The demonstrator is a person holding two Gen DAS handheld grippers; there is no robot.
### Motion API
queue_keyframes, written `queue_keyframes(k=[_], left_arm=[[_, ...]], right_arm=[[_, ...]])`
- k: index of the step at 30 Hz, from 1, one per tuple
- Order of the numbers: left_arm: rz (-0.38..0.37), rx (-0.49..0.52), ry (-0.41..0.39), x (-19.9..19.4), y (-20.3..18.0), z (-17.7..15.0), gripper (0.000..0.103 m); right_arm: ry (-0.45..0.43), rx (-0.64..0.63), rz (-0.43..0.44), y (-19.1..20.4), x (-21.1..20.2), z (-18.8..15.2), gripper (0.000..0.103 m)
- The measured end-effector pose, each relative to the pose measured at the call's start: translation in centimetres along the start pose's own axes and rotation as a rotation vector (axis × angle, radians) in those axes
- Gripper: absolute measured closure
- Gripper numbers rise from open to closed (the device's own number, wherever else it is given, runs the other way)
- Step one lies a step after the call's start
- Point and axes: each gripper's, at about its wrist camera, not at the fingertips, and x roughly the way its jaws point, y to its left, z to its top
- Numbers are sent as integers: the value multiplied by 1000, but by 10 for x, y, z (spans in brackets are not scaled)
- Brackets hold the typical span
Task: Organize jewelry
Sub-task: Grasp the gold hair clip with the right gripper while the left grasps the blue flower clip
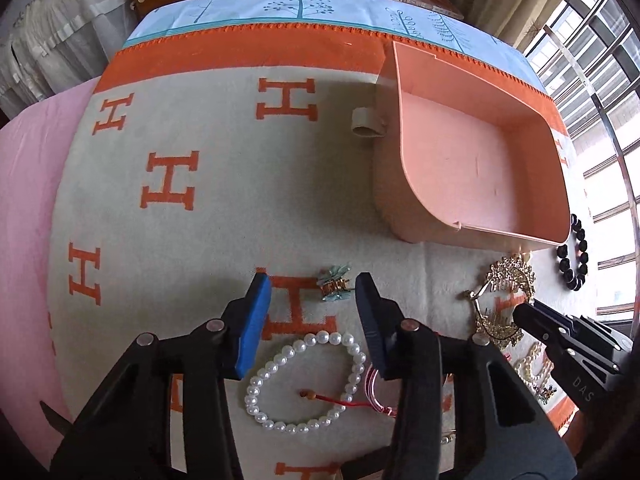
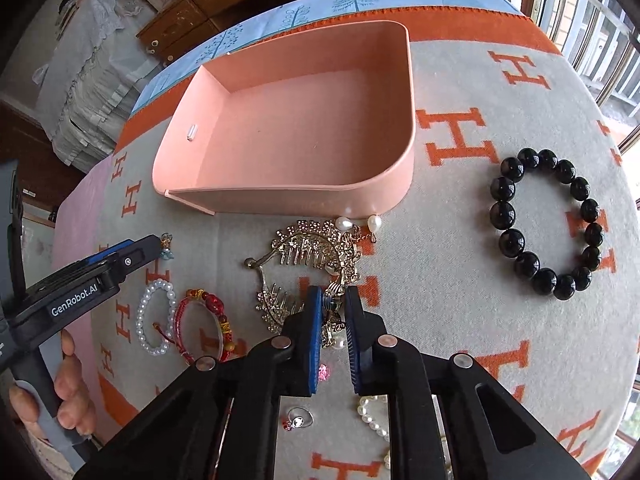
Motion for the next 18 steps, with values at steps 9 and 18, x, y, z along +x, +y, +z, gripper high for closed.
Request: queue_keyframes(k=[9, 18], left_arm=[[-7, -25, 38, 15, -4, 8, 81], [8, -33, -7, -4, -7, 0, 86]], right_arm=[[-61, -52, 49, 2, -47, -15, 92], [-208, -101, 80, 9, -115, -7, 92]])
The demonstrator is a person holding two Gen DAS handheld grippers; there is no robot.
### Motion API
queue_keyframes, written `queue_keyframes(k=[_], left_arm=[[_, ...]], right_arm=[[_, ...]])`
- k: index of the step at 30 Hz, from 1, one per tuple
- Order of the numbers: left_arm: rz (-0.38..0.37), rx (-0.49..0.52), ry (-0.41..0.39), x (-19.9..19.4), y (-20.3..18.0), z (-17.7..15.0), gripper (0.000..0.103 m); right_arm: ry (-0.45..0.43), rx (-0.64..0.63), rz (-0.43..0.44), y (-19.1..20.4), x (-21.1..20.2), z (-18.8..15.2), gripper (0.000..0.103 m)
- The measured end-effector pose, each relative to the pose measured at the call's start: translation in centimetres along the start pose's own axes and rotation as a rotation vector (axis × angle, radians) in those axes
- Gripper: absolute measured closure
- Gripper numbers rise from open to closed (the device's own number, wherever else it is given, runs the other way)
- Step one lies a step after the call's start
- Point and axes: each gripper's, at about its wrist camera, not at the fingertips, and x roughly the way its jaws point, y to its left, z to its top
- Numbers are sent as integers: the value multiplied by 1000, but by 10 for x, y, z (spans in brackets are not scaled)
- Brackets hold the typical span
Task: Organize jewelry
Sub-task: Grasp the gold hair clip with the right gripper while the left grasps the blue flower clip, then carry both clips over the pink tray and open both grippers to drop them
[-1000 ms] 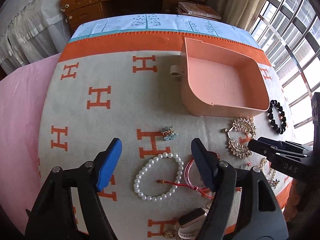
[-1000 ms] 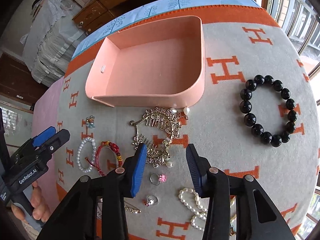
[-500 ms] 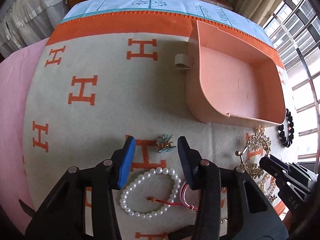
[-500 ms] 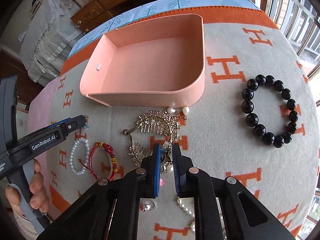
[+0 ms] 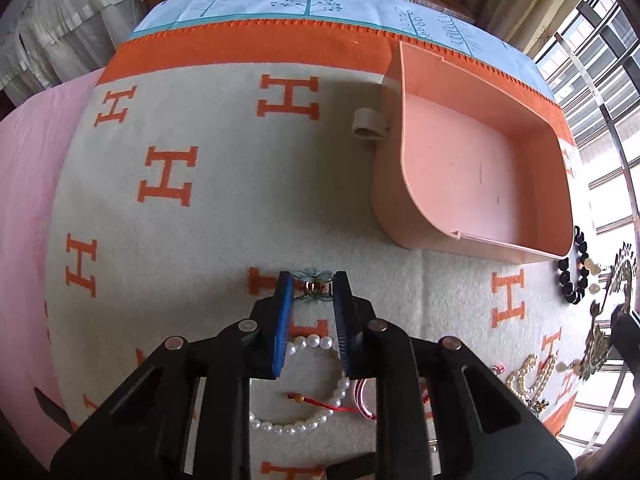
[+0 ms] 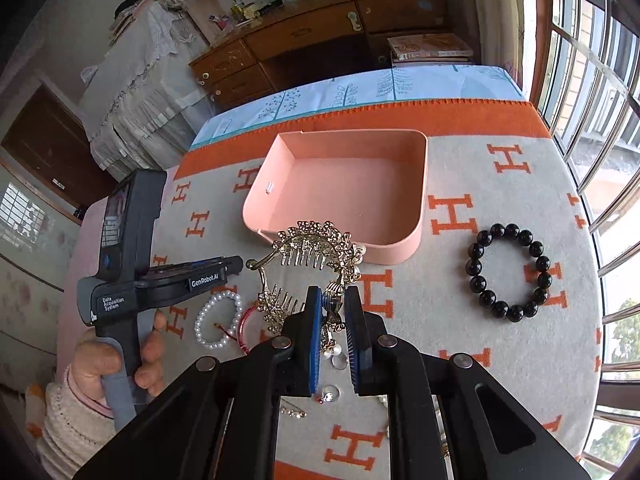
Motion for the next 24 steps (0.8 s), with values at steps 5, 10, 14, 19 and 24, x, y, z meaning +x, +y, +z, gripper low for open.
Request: queue_keyframes(k=[5, 10, 14, 19, 24], left_arm=[[-42, 41, -128, -64, -13, 4, 86], [-53, 83, -223, -98, -41, 27, 86], [-53, 117, -213, -82, -68, 45, 86], [-23, 168, -183, -39, -98, 51, 86], [21, 203, -189, -17, -103, 53, 85]], right_arm=[[-49, 19, 6, -5, -12, 32, 92], [-55, 75, -13, -15, 5, 67, 92], [-13, 110, -29, -28, 43, 82, 92], [55, 99, -105, -38, 92, 84, 91], [89, 76, -148, -43, 115, 82, 89]])
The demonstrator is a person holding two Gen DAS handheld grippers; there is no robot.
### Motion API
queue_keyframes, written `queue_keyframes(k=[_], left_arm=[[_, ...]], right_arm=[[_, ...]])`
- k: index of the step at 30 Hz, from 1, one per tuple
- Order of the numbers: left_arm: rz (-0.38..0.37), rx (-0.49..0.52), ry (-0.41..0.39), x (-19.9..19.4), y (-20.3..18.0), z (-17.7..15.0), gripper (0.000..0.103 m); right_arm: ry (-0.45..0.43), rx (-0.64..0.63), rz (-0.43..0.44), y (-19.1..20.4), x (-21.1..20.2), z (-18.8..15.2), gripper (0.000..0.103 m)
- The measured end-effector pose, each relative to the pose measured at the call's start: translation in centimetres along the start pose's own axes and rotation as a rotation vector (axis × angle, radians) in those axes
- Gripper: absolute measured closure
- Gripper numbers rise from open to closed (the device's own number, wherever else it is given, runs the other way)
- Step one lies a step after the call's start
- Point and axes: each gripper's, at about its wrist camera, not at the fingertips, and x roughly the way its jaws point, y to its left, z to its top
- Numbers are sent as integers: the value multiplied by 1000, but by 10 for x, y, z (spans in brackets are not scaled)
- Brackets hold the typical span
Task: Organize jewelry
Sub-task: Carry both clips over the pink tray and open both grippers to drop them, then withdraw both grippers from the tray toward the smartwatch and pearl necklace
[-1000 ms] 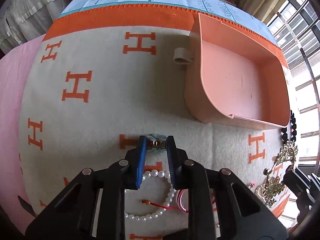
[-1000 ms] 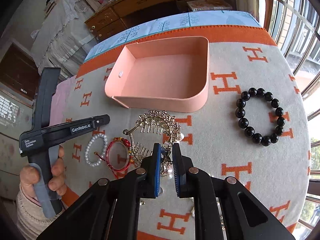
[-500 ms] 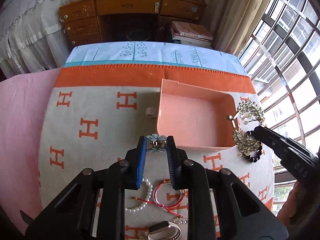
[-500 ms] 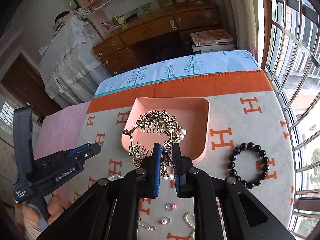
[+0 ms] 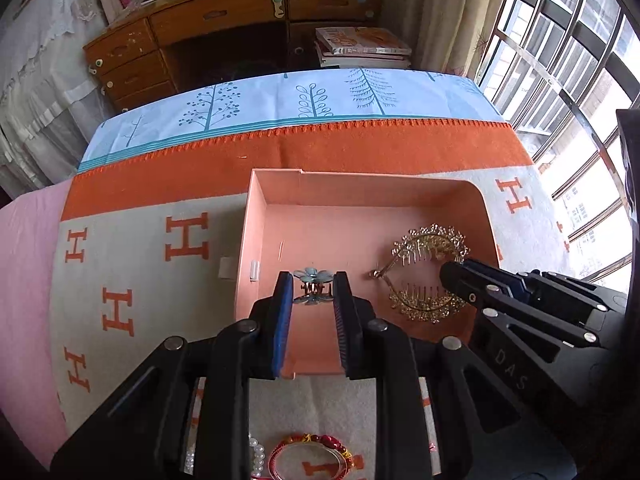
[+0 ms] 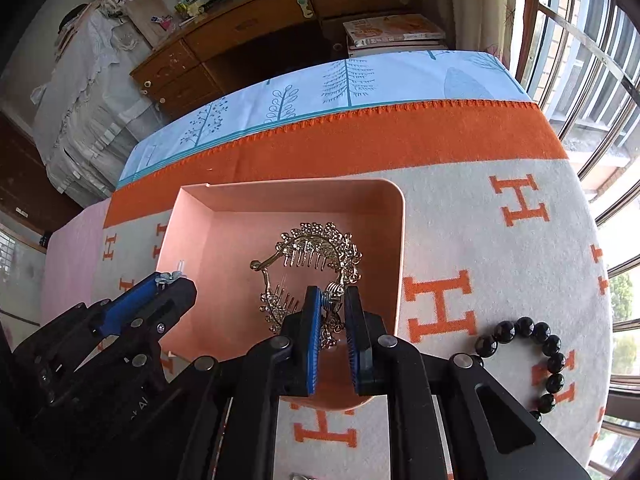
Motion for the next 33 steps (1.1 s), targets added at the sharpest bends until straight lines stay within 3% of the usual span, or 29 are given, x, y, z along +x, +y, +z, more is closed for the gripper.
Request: queue_keyframes(k=[2, 7, 12, 20, 25, 30, 33], left_arm=[[-1, 8, 21, 4, 1, -1, 85], [-17, 4, 32, -3, 8, -10, 85], [-39, -14, -9, -30, 11, -27, 85], [-70, 14, -157, -103, 8, -64, 85], [-94, -13, -151, -140, 6, -89, 85], [-50, -30, -162, -170, 0, -120, 85], [-76, -57, -159, -185, 0, -138, 85]], right_arm=[[-10, -15, 2, 0, 1, -2, 78], [-86, -53, -27, 6, -21, -14, 67], [-138, -49, 8, 4, -57, -35, 67], [-249, -59, 42, 3, -121, -83, 66], [-295, -67, 59, 1, -157, -119, 65], [-343, -81, 55, -5, -190, -154, 60], [-380, -97, 44, -7, -210, -178, 56]])
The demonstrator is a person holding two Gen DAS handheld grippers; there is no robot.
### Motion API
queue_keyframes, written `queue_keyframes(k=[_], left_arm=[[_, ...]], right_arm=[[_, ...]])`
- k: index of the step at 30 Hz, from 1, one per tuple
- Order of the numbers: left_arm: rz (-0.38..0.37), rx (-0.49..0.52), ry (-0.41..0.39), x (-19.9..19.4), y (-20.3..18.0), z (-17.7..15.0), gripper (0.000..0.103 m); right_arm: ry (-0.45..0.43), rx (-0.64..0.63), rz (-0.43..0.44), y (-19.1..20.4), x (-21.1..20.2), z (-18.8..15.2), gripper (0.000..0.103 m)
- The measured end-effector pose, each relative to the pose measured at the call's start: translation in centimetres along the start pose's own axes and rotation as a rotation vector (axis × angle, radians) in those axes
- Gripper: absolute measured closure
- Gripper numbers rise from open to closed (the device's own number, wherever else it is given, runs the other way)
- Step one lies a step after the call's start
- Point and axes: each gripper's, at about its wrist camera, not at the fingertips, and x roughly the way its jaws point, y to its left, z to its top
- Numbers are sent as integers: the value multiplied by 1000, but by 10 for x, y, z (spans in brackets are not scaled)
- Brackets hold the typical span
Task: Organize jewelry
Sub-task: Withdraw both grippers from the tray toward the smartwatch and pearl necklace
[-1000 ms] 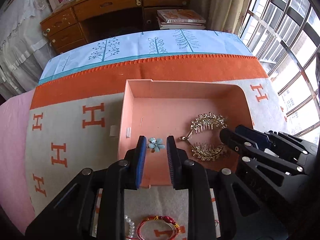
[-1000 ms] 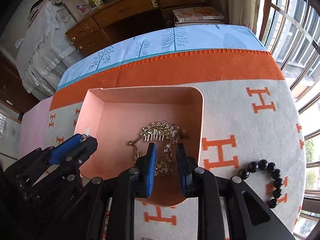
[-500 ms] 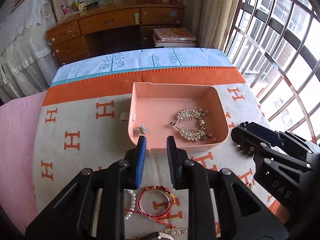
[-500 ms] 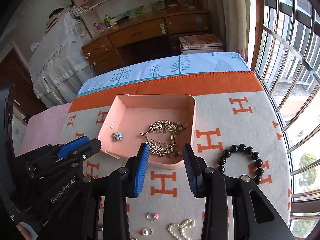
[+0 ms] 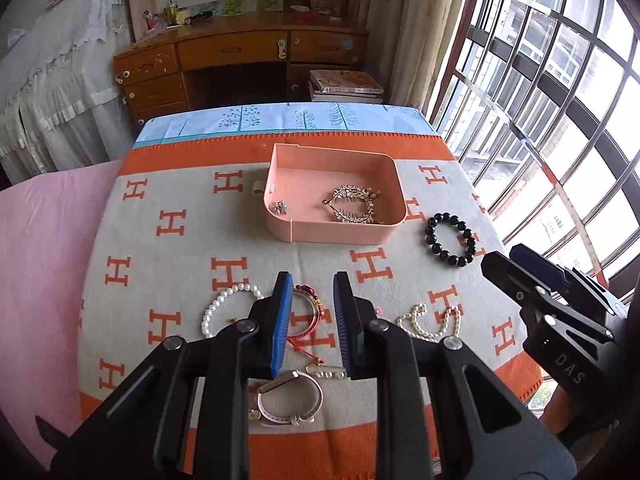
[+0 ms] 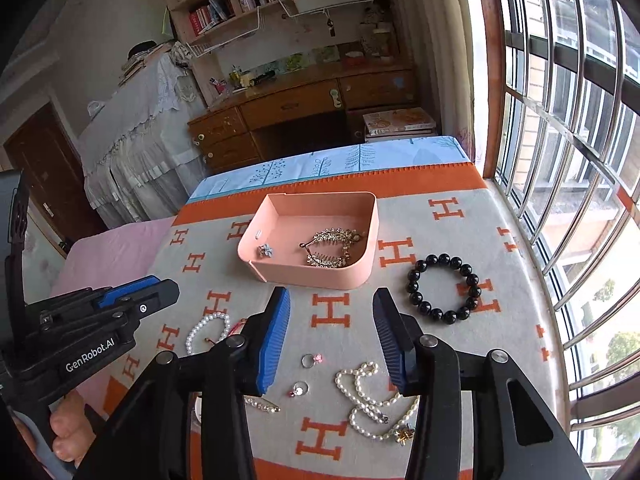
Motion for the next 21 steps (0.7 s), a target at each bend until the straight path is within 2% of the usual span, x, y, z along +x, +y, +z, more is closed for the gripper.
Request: queue_keyframes(k=[5, 11, 15, 21], left_arm=[[11, 19, -22, -25, -12, -28, 85], [3, 49, -41, -48, -27, -63, 85], [-12, 42, -20, -53, -27, -83, 85], [-48, -4, 55, -42, -10, -105, 85]], right_arm=[[-46, -10, -4, -3, -42, -25, 50], [-70, 4, -3, -17, -80, -55, 49], [-67, 37, -10, -34, -97, -76, 49], [-30, 76, -38, -56, -101, -99, 49]])
